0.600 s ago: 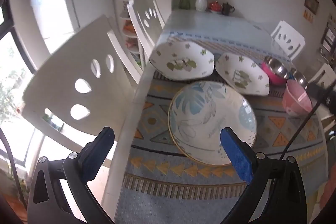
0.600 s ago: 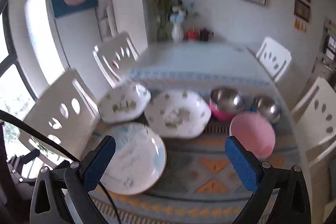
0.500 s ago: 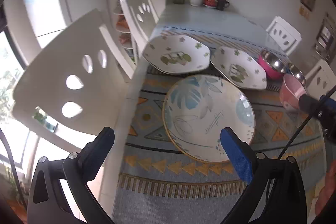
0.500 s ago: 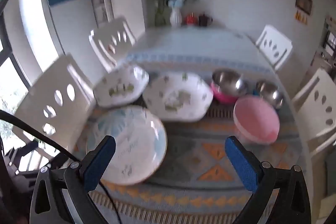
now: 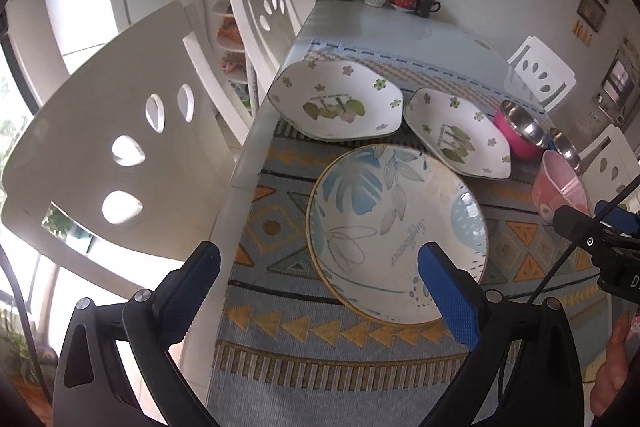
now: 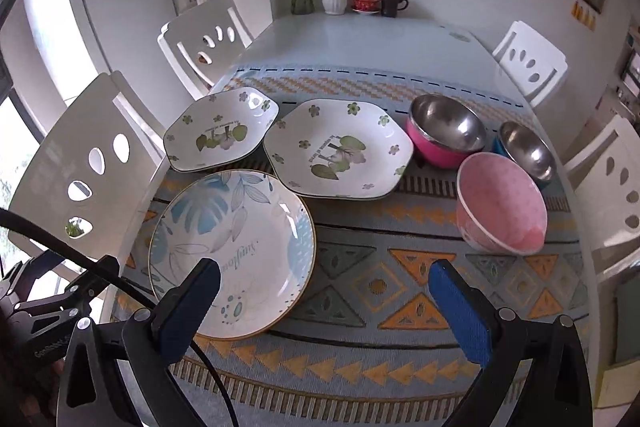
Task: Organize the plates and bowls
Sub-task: 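Reach the left gripper toward the rim of the blue-leaf round plate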
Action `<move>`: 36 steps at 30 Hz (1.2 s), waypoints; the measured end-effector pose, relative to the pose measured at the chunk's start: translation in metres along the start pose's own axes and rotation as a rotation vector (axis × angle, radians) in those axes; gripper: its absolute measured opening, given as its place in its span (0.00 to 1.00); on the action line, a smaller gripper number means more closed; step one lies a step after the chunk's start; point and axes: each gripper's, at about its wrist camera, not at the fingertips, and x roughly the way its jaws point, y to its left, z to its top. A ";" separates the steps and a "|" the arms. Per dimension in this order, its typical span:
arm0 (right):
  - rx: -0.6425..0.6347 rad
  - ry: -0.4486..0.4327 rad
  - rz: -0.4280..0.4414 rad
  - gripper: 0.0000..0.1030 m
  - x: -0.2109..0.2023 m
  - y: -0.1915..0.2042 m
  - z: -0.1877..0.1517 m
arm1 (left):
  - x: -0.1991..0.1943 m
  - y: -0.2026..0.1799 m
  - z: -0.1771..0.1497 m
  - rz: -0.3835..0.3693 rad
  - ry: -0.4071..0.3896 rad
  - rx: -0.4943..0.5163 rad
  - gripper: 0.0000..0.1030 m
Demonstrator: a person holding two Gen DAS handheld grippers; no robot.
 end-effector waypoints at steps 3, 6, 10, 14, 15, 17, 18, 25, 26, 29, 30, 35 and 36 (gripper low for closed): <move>0.000 0.047 -0.021 1.00 0.008 -0.001 0.002 | 0.001 -0.002 0.001 0.003 -0.012 0.013 0.96; -0.010 0.061 -0.033 1.00 0.013 0.000 0.005 | 0.002 -0.006 0.001 -0.019 -0.018 0.029 0.96; -0.001 0.066 -0.041 1.00 0.015 0.001 0.008 | 0.007 -0.012 -0.006 -0.044 -0.002 0.047 0.96; -0.013 0.058 -0.050 1.00 0.017 0.007 0.007 | 0.013 -0.012 -0.011 -0.066 0.019 0.049 0.96; -0.017 0.058 -0.055 1.00 0.017 0.009 0.006 | 0.014 -0.012 -0.011 -0.070 0.024 0.045 0.96; -0.017 0.066 -0.059 1.00 0.018 0.011 0.004 | 0.016 -0.007 -0.011 -0.084 0.033 0.033 0.96; -0.015 0.068 -0.060 1.00 0.020 0.012 0.004 | 0.017 -0.006 -0.011 -0.092 0.037 0.028 0.96; 0.024 0.083 -0.022 1.00 0.041 0.014 0.008 | 0.042 0.003 -0.005 -0.187 0.106 -0.015 0.95; 0.022 0.093 -0.020 1.00 0.048 0.015 0.012 | 0.047 0.004 -0.002 -0.195 0.115 -0.018 0.95; 0.037 0.109 -0.009 1.00 0.062 0.016 0.020 | 0.060 0.004 0.002 -0.193 0.139 -0.024 0.93; 0.050 0.114 -0.006 1.00 0.064 0.016 0.019 | 0.063 0.005 0.004 -0.192 0.147 -0.029 0.92; 0.103 0.164 0.006 0.98 0.080 0.012 0.004 | 0.083 0.012 0.009 -0.219 0.189 -0.081 0.90; 0.104 0.176 0.011 0.96 0.084 0.012 0.002 | 0.085 0.012 0.010 -0.221 0.189 -0.085 0.90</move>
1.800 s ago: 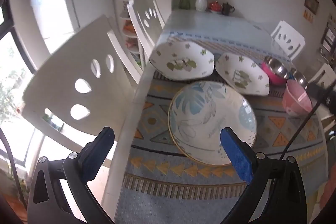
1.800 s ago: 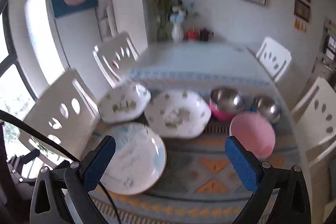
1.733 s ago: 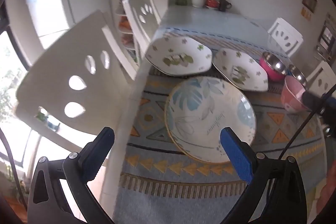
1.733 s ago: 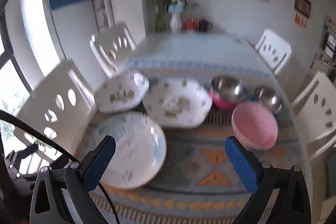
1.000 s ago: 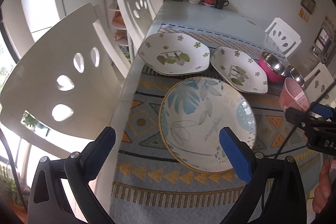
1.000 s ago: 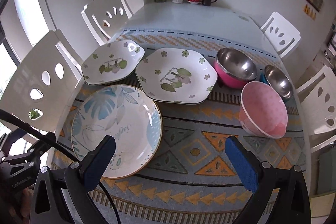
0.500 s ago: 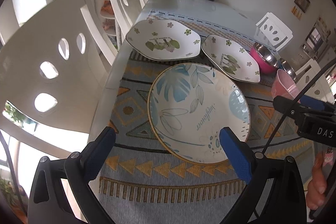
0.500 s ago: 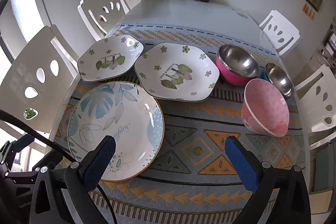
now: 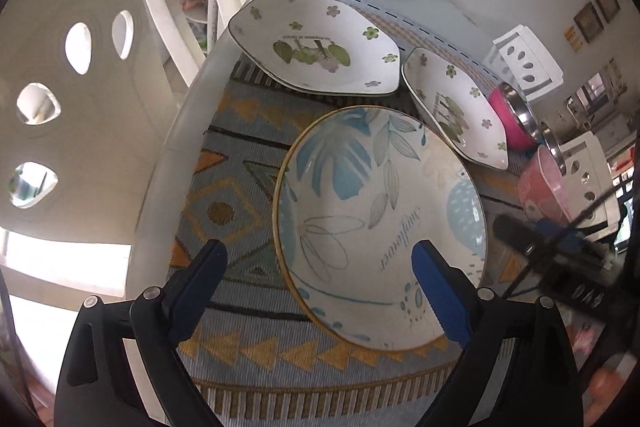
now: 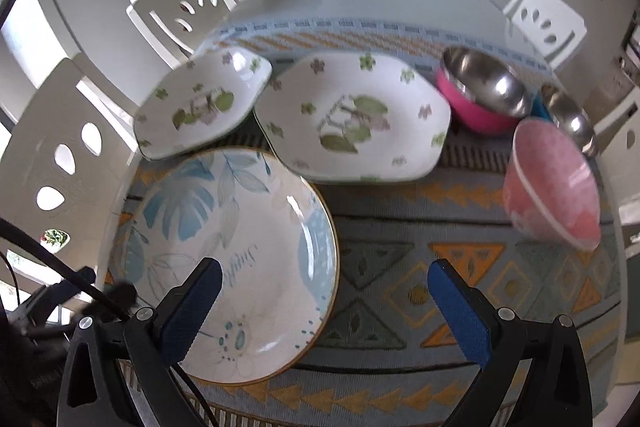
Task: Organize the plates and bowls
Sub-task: 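Reach the left gripper toward the rim of the blue-leaf round plate, then close the left gripper on the rim of the blue-leaf plate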
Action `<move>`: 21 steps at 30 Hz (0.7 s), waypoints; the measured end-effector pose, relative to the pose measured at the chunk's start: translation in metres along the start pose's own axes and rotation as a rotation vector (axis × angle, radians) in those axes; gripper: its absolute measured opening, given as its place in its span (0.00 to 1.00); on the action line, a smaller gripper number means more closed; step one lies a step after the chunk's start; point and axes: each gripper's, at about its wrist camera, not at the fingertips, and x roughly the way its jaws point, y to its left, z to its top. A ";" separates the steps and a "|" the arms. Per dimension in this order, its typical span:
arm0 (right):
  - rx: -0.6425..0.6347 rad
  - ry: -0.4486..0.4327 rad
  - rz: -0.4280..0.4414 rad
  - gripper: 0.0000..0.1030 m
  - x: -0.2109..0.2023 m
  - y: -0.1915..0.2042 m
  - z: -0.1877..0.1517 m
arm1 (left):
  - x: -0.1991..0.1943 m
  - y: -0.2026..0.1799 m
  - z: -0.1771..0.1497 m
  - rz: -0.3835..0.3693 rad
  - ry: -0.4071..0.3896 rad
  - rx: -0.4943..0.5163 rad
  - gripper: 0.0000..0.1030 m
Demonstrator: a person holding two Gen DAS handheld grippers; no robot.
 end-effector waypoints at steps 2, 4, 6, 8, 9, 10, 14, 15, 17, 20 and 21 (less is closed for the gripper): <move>-0.010 0.010 -0.007 0.83 0.008 -0.001 -0.002 | 0.004 0.001 0.003 0.003 0.005 -0.001 0.90; -0.016 0.015 -0.011 0.79 0.015 -0.004 -0.003 | 0.007 0.002 0.004 0.002 0.010 0.000 0.86; 0.000 0.028 0.009 0.74 0.022 -0.008 -0.003 | 0.014 0.003 0.005 0.010 0.021 -0.003 0.82; 0.018 0.038 0.025 0.59 0.027 -0.013 -0.003 | 0.019 0.005 0.006 0.016 0.033 -0.010 0.77; 0.024 0.043 0.032 0.58 0.031 -0.015 -0.004 | 0.021 0.006 0.006 0.017 0.038 -0.017 0.76; 0.035 0.046 0.045 0.56 0.033 -0.017 -0.003 | 0.023 0.008 0.005 0.019 0.038 -0.024 0.76; 0.064 0.037 0.087 0.45 0.036 -0.025 -0.005 | 0.026 0.013 0.003 0.021 0.038 -0.043 0.73; 0.067 0.039 0.094 0.44 0.038 -0.026 -0.005 | 0.028 0.015 0.002 0.021 0.046 -0.043 0.65; 0.074 0.051 0.116 0.38 0.042 -0.028 -0.006 | 0.033 0.016 0.002 0.020 0.065 -0.047 0.57; 0.080 0.068 0.140 0.32 0.049 -0.028 -0.007 | 0.037 0.017 0.000 0.015 0.068 -0.051 0.47; 0.077 0.072 0.146 0.31 0.051 -0.027 -0.007 | 0.036 0.017 0.000 0.009 0.065 -0.049 0.43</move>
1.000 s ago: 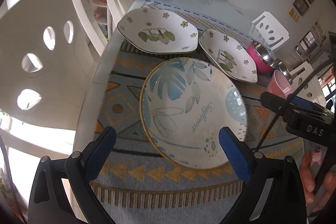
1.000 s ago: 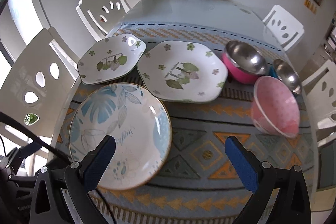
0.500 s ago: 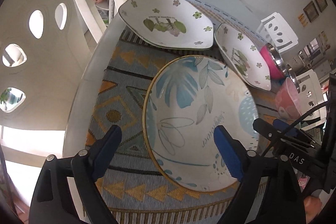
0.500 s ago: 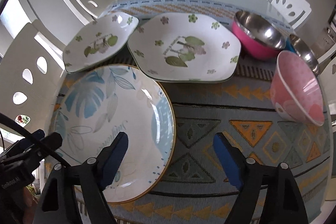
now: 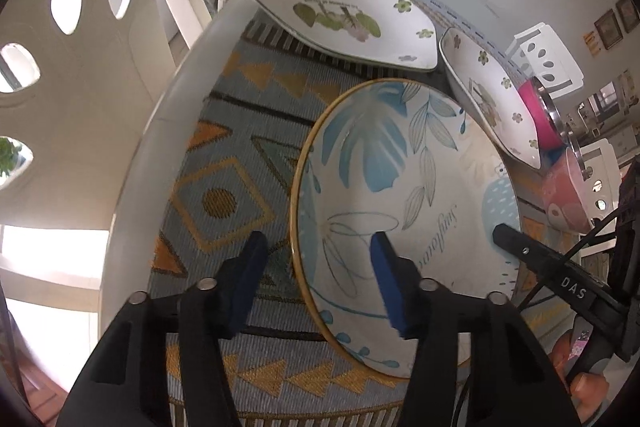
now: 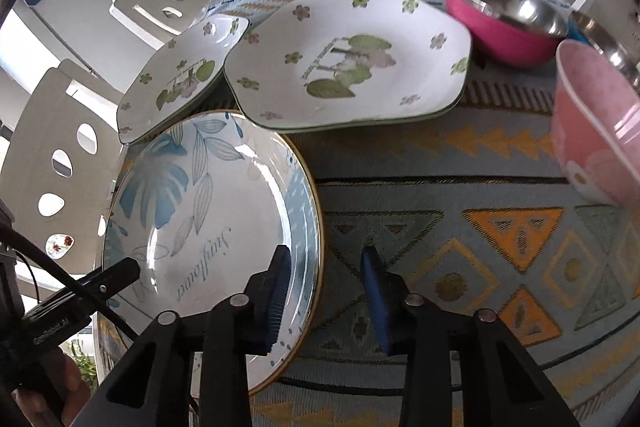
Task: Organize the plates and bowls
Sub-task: 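Close the left gripper on the rim of the blue-leaf plate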
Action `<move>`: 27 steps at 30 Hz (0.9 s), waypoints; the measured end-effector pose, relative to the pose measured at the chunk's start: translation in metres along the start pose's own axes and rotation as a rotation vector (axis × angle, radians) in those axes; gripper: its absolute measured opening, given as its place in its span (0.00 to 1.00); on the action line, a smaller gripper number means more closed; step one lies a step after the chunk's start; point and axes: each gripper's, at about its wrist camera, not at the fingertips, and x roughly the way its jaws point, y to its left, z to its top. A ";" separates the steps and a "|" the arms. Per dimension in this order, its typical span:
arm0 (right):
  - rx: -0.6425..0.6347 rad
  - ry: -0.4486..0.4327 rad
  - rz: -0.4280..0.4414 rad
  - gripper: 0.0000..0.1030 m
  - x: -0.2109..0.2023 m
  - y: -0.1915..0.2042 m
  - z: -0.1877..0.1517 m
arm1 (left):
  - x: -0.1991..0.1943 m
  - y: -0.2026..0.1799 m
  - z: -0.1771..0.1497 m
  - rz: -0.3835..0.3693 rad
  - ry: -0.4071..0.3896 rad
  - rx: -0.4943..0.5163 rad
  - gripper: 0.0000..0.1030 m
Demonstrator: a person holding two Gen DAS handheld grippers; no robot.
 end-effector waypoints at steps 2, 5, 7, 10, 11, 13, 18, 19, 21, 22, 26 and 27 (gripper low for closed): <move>-0.010 0.001 0.022 0.27 0.003 0.002 -0.001 | 0.001 0.001 0.000 -0.026 0.004 -0.007 0.32; -0.021 0.004 0.048 0.24 0.007 0.005 0.000 | 0.003 0.001 -0.001 -0.025 -0.004 -0.005 0.22; -0.031 0.000 0.047 0.23 0.009 0.010 0.000 | 0.002 0.001 -0.002 -0.025 -0.014 0.000 0.21; -0.038 -0.001 0.056 0.23 0.010 0.009 0.000 | 0.002 0.002 -0.004 -0.036 -0.022 0.001 0.21; -0.047 0.001 0.058 0.23 0.010 0.009 0.000 | 0.000 0.003 -0.004 -0.046 -0.023 -0.001 0.21; -0.065 0.008 0.064 0.23 0.009 0.007 0.000 | -0.002 0.003 -0.005 -0.061 -0.025 -0.001 0.21; -0.072 0.023 0.109 0.23 0.004 0.004 -0.003 | -0.012 0.003 -0.006 -0.089 -0.045 0.007 0.21; -0.078 0.027 0.114 0.23 0.003 0.003 -0.004 | -0.015 0.003 -0.007 -0.092 -0.048 0.010 0.21; -0.085 0.036 0.133 0.23 0.001 0.004 -0.008 | -0.020 0.004 -0.008 -0.096 -0.053 0.019 0.21; -0.090 0.039 0.142 0.23 0.000 0.005 -0.010 | -0.021 0.003 -0.008 -0.099 -0.053 0.021 0.21; -0.095 0.037 0.172 0.23 -0.007 0.005 -0.021 | -0.032 0.001 -0.014 -0.100 -0.065 0.042 0.21; -0.097 0.036 0.178 0.23 -0.008 0.005 -0.024 | -0.035 0.000 -0.017 -0.098 -0.068 0.049 0.21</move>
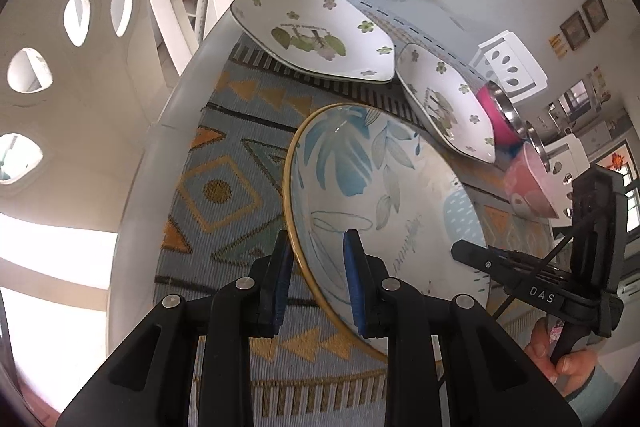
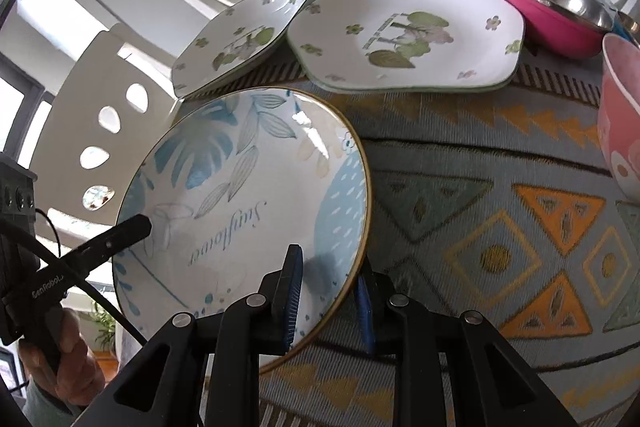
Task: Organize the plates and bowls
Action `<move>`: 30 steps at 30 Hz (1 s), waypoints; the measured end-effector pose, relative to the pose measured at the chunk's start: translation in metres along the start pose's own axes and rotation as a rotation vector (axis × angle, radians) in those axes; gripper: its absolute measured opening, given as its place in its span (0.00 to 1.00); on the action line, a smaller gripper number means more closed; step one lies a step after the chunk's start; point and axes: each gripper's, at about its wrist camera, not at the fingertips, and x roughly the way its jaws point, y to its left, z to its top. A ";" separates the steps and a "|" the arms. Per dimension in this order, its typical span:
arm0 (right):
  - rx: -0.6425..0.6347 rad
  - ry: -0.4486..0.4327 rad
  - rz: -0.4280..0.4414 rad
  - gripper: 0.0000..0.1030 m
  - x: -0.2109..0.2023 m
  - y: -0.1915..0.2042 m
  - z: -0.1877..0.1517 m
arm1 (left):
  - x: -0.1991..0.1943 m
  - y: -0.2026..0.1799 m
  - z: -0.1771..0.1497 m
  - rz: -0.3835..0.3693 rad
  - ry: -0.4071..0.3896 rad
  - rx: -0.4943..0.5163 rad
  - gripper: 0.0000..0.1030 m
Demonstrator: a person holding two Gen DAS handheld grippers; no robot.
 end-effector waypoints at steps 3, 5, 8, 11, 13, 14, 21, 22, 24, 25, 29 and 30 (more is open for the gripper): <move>-0.007 -0.007 0.013 0.23 -0.006 0.004 -0.007 | -0.005 -0.008 -0.005 0.015 -0.011 0.023 0.21; -0.016 -0.018 0.015 0.23 -0.013 0.006 -0.011 | -0.007 -0.010 -0.009 0.023 -0.015 0.035 0.21; -0.038 -0.030 -0.006 0.23 -0.020 0.008 -0.016 | -0.008 -0.010 -0.014 0.015 -0.018 0.035 0.21; -0.045 -0.037 -0.008 0.23 -0.024 0.007 -0.018 | -0.011 -0.011 -0.016 0.006 -0.029 0.030 0.22; -0.057 -0.040 -0.011 0.23 -0.028 0.009 -0.021 | -0.015 -0.011 -0.017 -0.004 -0.040 0.030 0.22; -0.062 -0.045 -0.012 0.23 -0.031 0.011 -0.022 | -0.017 -0.012 -0.017 -0.005 -0.044 0.036 0.22; -0.055 -0.040 -0.008 0.23 -0.035 0.004 -0.031 | -0.017 -0.016 -0.025 -0.009 -0.037 0.044 0.22; -0.054 -0.040 -0.009 0.23 -0.035 0.004 -0.033 | -0.017 -0.017 -0.027 -0.010 -0.035 0.044 0.22; -0.065 -0.035 -0.015 0.23 -0.035 0.003 -0.038 | -0.019 -0.019 -0.033 -0.012 -0.034 0.056 0.22; -0.084 -0.035 -0.024 0.23 -0.036 0.005 -0.040 | -0.019 -0.020 -0.035 -0.016 -0.032 0.062 0.22; -0.131 -0.039 0.005 0.21 -0.044 0.014 -0.043 | -0.022 -0.027 -0.046 -0.050 -0.001 0.099 0.20; -0.140 -0.034 0.010 0.21 -0.044 0.019 -0.043 | -0.019 -0.028 -0.050 -0.044 0.017 0.107 0.20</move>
